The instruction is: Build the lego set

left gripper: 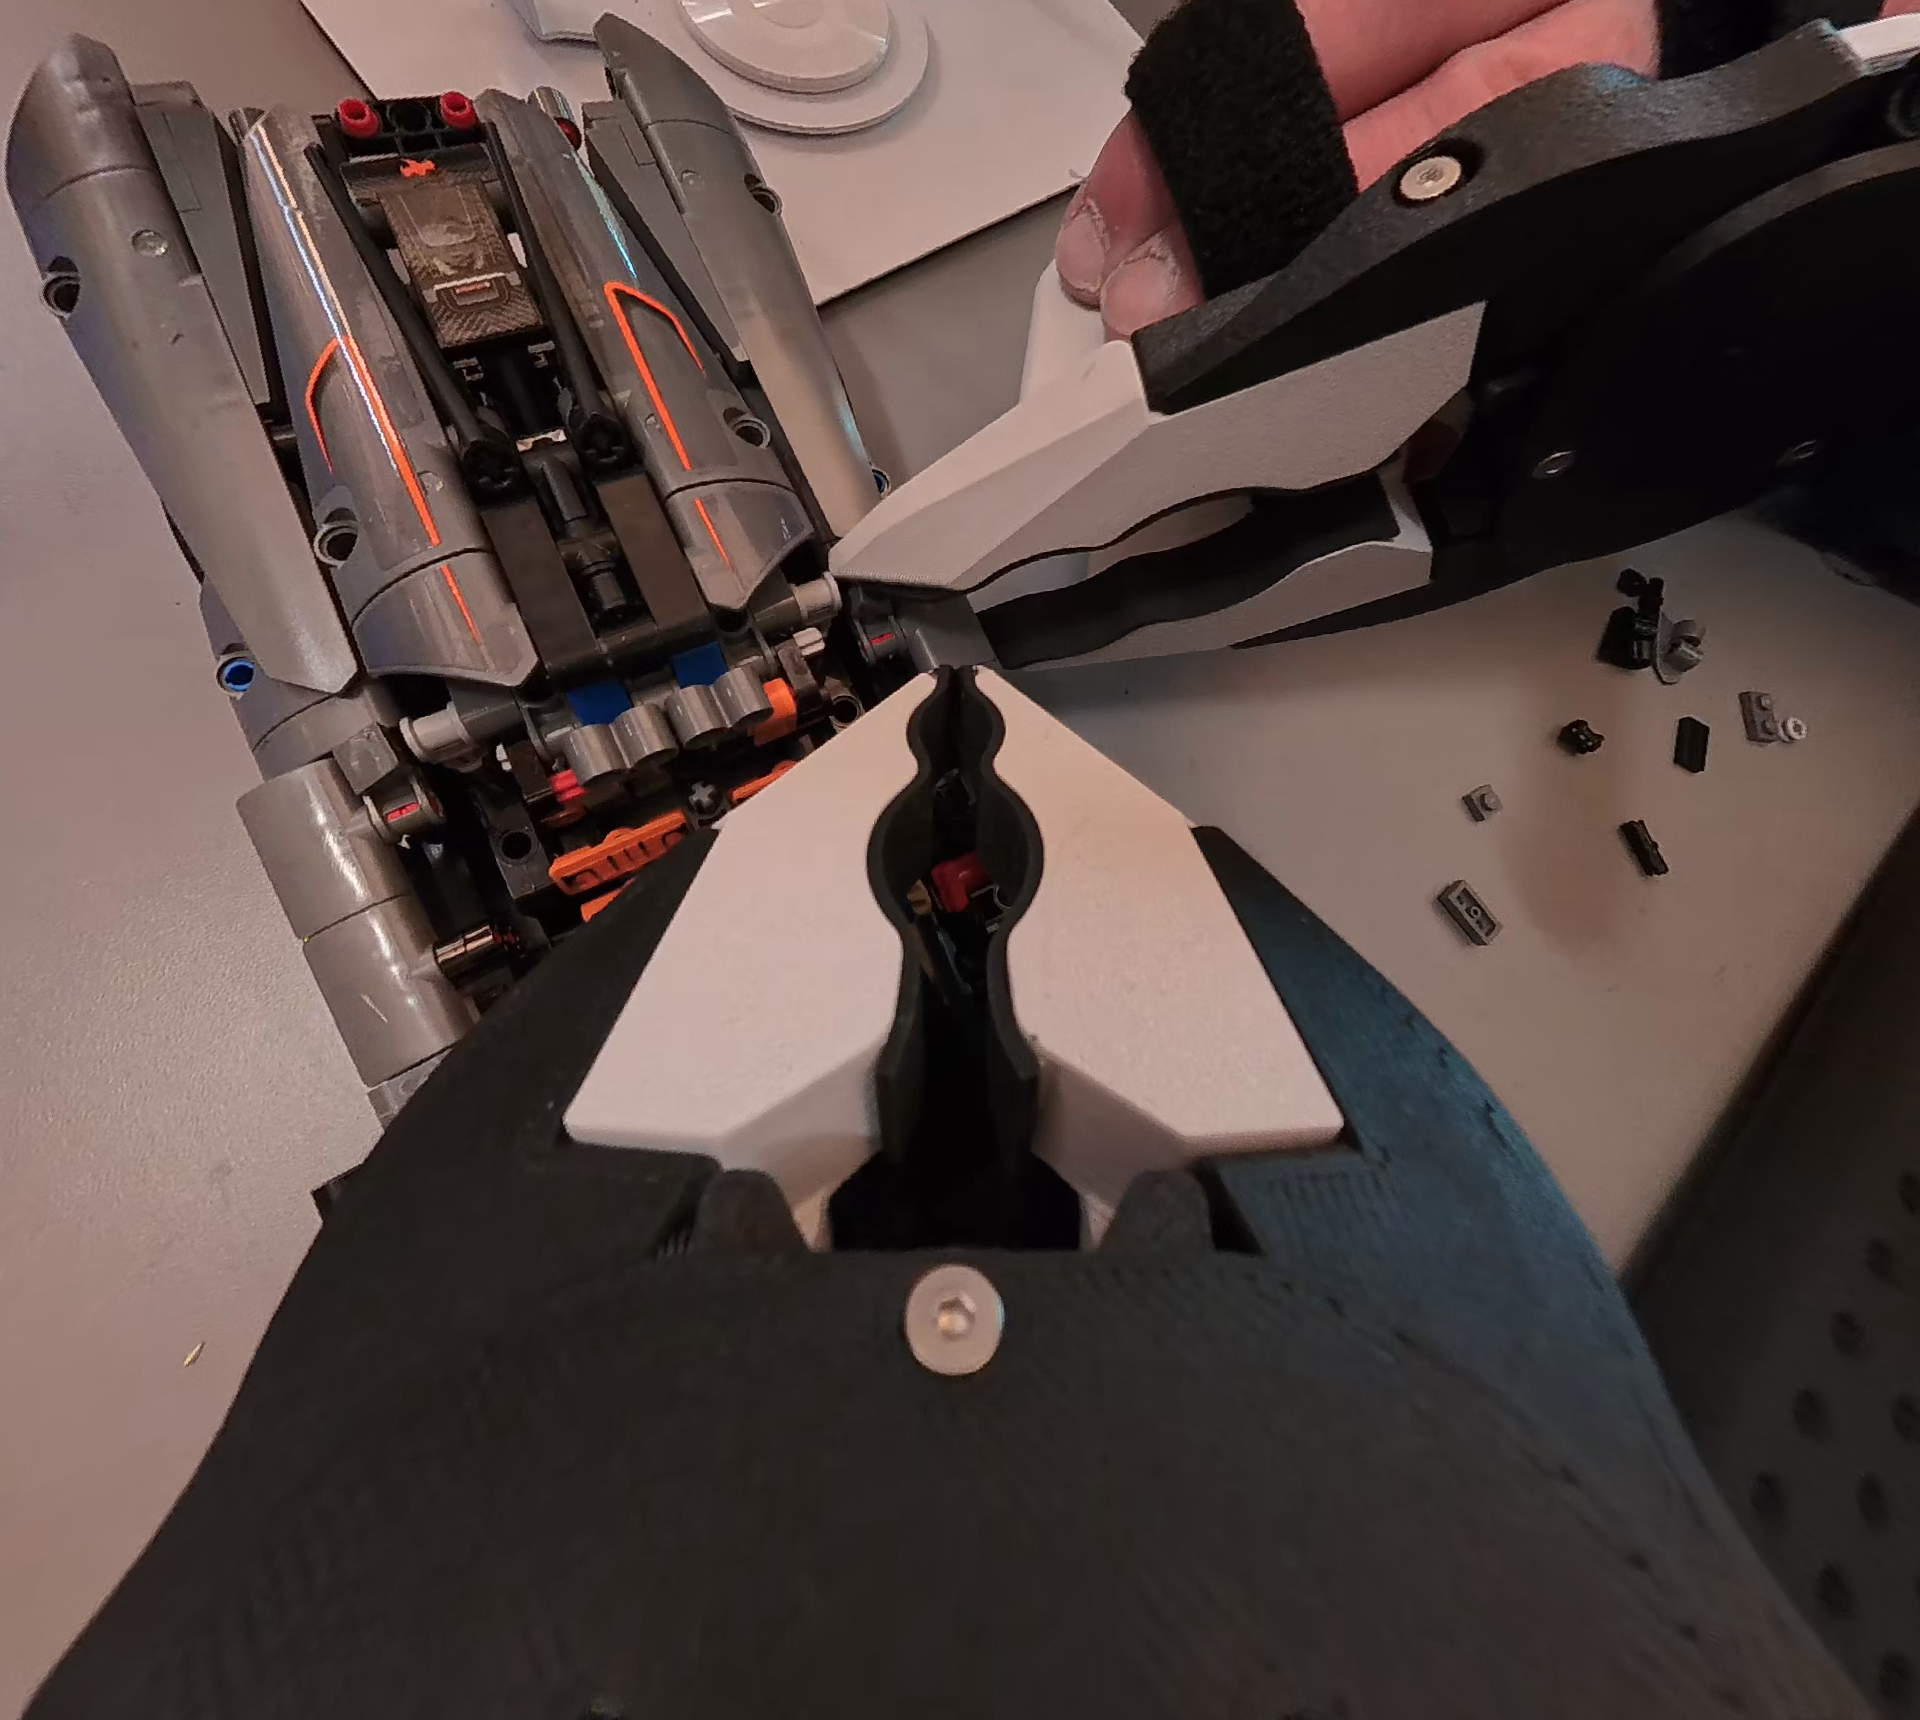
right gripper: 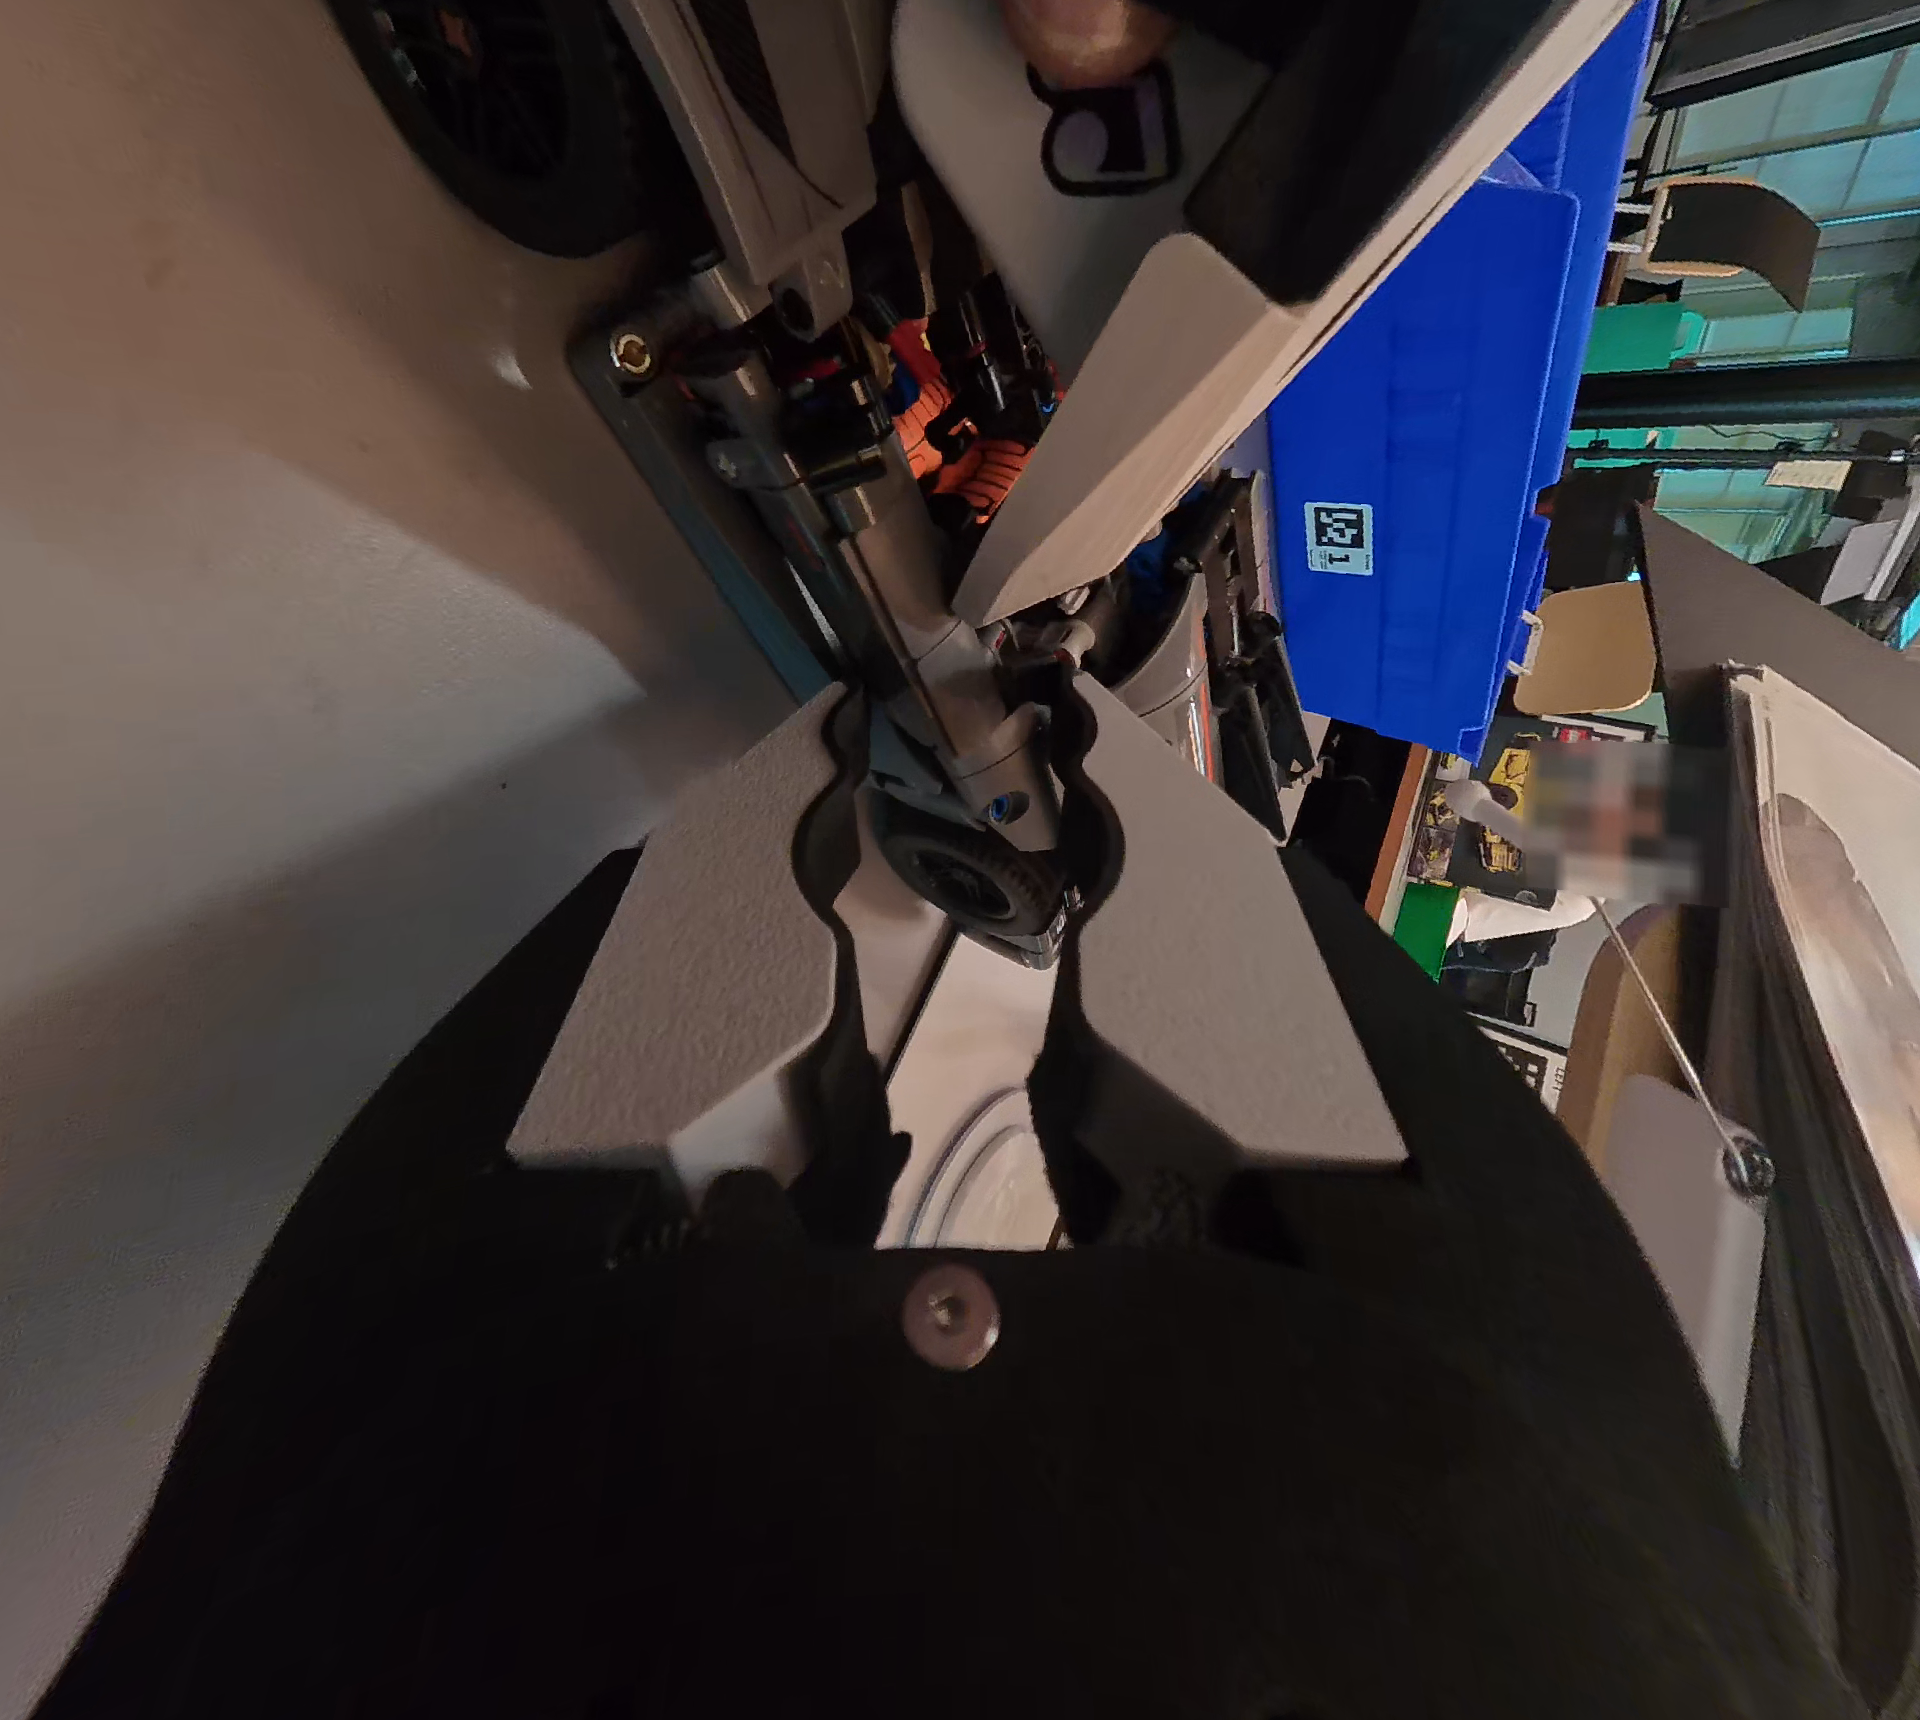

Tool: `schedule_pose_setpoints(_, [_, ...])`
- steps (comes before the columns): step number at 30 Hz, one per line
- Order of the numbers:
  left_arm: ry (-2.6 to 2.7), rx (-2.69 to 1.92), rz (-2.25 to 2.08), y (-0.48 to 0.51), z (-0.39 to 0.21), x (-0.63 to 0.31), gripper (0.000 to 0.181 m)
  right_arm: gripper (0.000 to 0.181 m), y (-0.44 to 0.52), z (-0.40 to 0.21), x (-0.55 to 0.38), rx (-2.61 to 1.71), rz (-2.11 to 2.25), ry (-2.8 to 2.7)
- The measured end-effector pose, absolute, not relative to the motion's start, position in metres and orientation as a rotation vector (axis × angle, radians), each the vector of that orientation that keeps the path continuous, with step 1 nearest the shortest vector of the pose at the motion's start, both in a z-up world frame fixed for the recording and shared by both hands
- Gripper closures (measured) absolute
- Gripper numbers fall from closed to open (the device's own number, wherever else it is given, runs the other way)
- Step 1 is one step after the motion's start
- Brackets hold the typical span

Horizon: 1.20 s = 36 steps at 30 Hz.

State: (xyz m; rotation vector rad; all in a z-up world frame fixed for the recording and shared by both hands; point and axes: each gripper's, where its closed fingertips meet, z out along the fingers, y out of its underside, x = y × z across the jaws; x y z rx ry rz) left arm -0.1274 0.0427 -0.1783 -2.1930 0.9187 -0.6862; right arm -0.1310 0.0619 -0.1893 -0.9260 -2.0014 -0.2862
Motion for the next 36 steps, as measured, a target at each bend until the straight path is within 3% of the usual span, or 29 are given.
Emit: schedule_pose_setpoints(36, [0.921, -2.186, -0.685, 0.0426, -0.1784, -0.1268, 0.181, 0.149, 0.0627, -0.189, -0.1318, -0.867, -0.337, -1.946])
